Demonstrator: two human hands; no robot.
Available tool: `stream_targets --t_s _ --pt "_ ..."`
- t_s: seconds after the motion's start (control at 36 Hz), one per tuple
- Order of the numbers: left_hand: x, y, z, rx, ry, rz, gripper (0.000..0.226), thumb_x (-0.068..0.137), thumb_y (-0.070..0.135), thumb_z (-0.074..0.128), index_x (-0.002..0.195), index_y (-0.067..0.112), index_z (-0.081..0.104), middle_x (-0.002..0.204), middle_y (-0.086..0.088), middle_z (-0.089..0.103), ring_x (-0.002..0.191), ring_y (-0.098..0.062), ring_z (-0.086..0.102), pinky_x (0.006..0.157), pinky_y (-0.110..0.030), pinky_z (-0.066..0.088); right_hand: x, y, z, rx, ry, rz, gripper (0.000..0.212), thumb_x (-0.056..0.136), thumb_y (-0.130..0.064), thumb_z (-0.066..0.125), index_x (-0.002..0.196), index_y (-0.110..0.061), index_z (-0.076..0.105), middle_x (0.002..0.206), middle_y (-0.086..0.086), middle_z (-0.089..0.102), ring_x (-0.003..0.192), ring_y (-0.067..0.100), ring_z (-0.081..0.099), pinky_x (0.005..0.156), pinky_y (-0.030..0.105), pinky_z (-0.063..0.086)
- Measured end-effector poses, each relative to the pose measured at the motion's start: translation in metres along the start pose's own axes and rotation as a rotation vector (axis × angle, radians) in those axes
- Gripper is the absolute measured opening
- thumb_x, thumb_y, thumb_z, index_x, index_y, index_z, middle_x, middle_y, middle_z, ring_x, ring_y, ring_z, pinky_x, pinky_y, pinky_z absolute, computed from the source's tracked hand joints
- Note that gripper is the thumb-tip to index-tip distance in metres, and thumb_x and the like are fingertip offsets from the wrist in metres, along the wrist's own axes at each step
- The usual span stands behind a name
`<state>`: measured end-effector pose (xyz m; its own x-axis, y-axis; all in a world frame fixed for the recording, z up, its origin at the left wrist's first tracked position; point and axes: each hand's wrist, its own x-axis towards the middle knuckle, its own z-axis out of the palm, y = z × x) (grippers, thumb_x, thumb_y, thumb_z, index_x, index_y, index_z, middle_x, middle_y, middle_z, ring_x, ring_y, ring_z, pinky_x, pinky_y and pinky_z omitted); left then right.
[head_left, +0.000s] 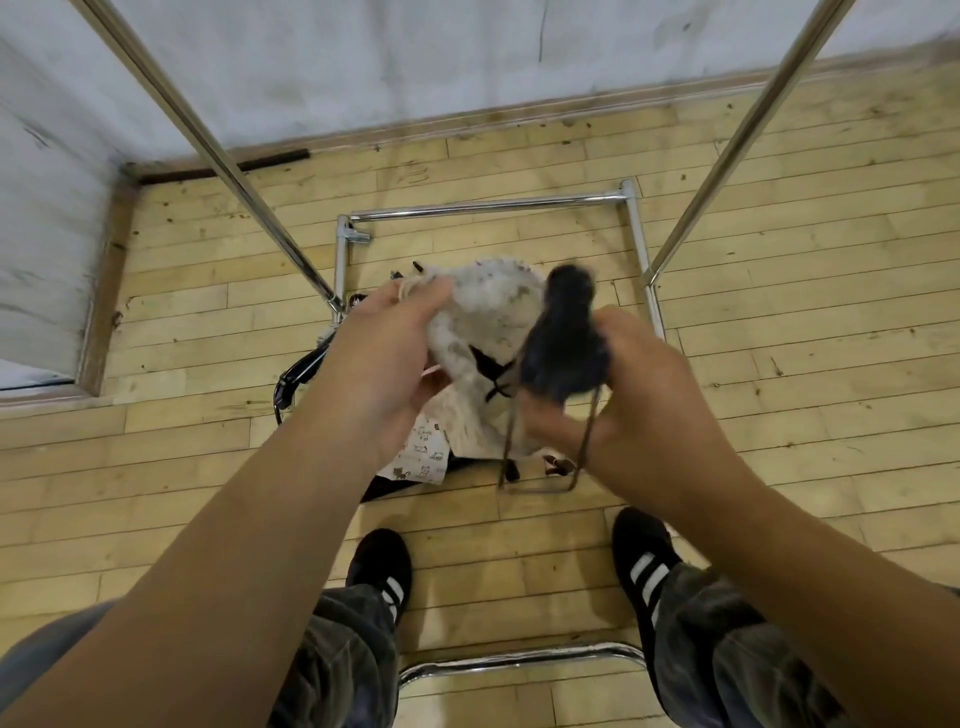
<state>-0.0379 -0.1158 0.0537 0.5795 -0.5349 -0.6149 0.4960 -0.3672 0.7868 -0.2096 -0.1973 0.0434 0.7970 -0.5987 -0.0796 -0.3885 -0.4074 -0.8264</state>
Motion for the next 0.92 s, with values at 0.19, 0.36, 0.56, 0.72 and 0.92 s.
stream_targets --t_s 0.19,0.36,0.56,0.72,0.92 --pt "-0.003 -0.012 -0.007 0.692 -0.078 0.204 0.015 0.1 0.046 0.059 0.104 0.036 0.069 0.099 0.003 0.075 0.086 -0.023 0.071 0.067 -0.025 0.054 0.009 0.006 -0.021 0.222 0.185 0.079 0.031 0.074 -0.057 0.066 0.092 -0.032 0.074 0.099 0.001 0.068 0.094 0.016 0.067 0.084 0.043 0.058" --pt "-0.003 -0.02 -0.001 0.785 -0.197 0.203 0.02 0.102 0.046 0.055 0.097 0.04 0.073 0.087 0.008 0.076 0.072 -0.021 0.069 0.066 -0.035 0.052 0.009 0.004 -0.018 0.216 0.213 -0.107 0.01 0.083 -0.044 0.067 0.092 -0.039 0.067 0.09 -0.004 0.062 0.086 0.01 0.064 0.074 0.021 0.047" --pt "-0.009 -0.022 0.009 0.238 -0.382 0.005 0.028 0.107 0.03 0.05 0.113 0.028 0.078 0.117 -0.014 0.076 0.111 -0.034 0.071 0.093 -0.042 0.058 0.008 0.008 -0.013 0.144 0.158 -0.169 0.025 0.084 -0.043 0.071 0.076 -0.061 0.055 0.078 -0.018 0.055 0.079 0.003 0.06 0.07 0.008 0.04" --pt "-0.013 -0.027 0.014 0.006 -0.348 -0.046 0.034 0.107 0.015 0.048 0.097 0.018 0.081 0.098 -0.008 0.08 0.086 -0.017 0.077 0.071 -0.026 0.061 0.011 0.011 -0.008 -0.084 0.106 -0.159 0.016 0.079 -0.058 0.066 0.085 -0.062 0.051 0.081 -0.015 0.052 0.074 -0.001 0.055 0.063 0.009 0.039" --pt "-0.014 -0.019 0.012 -0.147 -0.351 -0.062 0.035 0.107 0.014 0.047 0.137 0.008 0.063 0.129 -0.016 0.07 0.119 -0.03 0.068 0.106 -0.045 0.051 0.017 0.021 -0.01 -0.238 0.125 0.001 0.015 0.079 -0.059 0.074 0.078 -0.052 0.061 0.081 -0.011 0.055 0.075 -0.001 0.054 0.062 0.008 0.036"
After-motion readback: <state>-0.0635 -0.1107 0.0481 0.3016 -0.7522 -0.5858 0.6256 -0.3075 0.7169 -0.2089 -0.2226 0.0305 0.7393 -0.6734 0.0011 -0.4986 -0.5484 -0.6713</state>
